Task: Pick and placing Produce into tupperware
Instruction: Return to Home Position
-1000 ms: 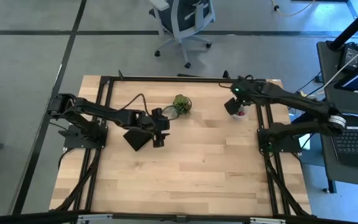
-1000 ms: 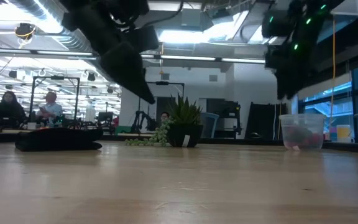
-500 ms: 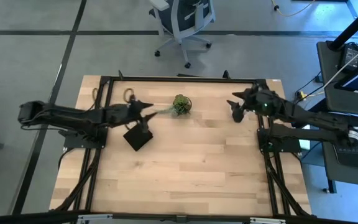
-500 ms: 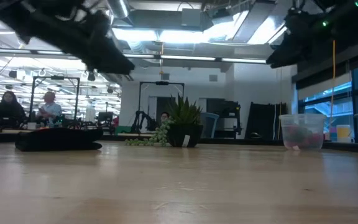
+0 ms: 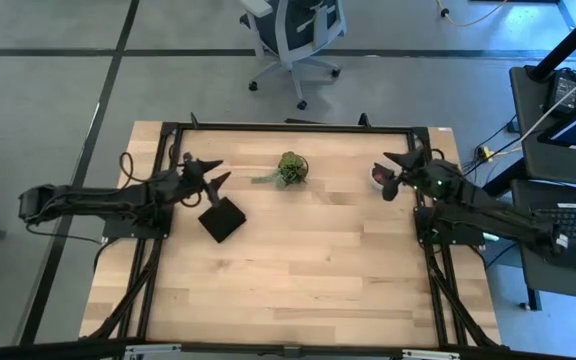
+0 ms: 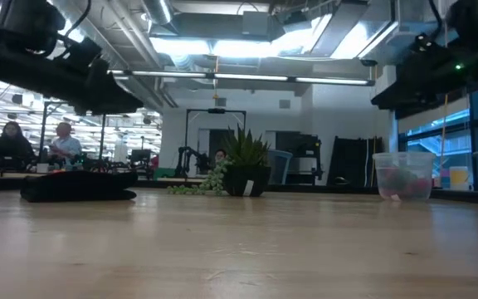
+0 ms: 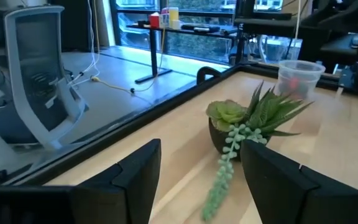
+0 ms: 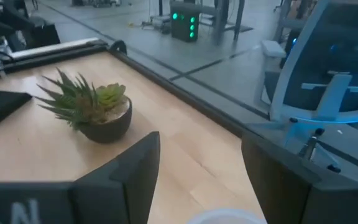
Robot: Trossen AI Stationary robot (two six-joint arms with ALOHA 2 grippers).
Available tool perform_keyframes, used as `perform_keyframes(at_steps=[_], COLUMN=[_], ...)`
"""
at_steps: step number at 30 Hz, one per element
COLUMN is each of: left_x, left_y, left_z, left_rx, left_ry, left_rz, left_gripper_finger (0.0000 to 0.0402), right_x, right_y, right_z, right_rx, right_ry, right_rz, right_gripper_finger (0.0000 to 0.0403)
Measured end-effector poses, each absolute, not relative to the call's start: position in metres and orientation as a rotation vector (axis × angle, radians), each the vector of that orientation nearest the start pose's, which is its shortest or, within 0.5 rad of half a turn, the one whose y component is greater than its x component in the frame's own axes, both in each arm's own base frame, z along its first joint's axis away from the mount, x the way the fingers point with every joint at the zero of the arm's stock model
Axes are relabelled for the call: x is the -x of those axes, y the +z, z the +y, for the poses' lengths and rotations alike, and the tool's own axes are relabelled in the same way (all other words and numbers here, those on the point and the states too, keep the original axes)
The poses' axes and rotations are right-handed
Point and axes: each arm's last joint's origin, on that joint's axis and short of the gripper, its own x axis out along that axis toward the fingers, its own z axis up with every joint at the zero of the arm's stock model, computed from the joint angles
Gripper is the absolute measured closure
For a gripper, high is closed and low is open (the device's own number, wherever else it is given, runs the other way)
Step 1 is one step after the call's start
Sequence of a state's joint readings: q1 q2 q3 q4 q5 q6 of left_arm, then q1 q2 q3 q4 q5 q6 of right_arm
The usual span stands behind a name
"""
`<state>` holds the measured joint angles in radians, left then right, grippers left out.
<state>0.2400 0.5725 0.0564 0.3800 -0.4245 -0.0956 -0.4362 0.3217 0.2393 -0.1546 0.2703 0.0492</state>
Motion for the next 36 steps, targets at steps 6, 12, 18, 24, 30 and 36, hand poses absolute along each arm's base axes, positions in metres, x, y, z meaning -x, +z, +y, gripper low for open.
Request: perform_keyframes(at_steps=[6, 12, 18, 24, 30, 36], left_x=[-0.117, -0.112, -0.104, -0.094, -0.084, -0.081], left_y=[0.158, 0.163, 0.167, 0.169, 0.169, 0.173], left_z=[0.045, 0.050, 0.053, 0.053, 0.050, 0.050], left_rx=[0.086, 0.062, 0.040, 0.033, 0.030, -0.001], left_ry=[0.683, 0.731, 0.776, 0.816, 0.824, 0.868], left_rz=[0.070, 0.033, 0.001, -0.029, -0.039, -0.063], left_gripper_finger=[0.0188, 0.0188, 0.0188, 0.0188, 0.0188, 0.0188], right_x=[-0.083, -0.069, -0.065, -0.065, -0.065, -0.066], right_y=[0.205, 0.204, 0.207, 0.207, 0.207, 0.204], right_z=[-0.049, -0.043, -0.042, -0.042, -0.042, -0.043], right_rx=[-0.062, -0.059, -0.024, -0.026, -0.026, -0.028], right_ry=[-0.724, -0.733, -0.774, -0.782, -0.782, -0.782], right_rz=[0.158, 0.120, 0.092, 0.093, 0.092, 0.084], right_gripper_finger=[0.0176, 0.0176, 0.0176, 0.0176, 0.0176, 0.0176])
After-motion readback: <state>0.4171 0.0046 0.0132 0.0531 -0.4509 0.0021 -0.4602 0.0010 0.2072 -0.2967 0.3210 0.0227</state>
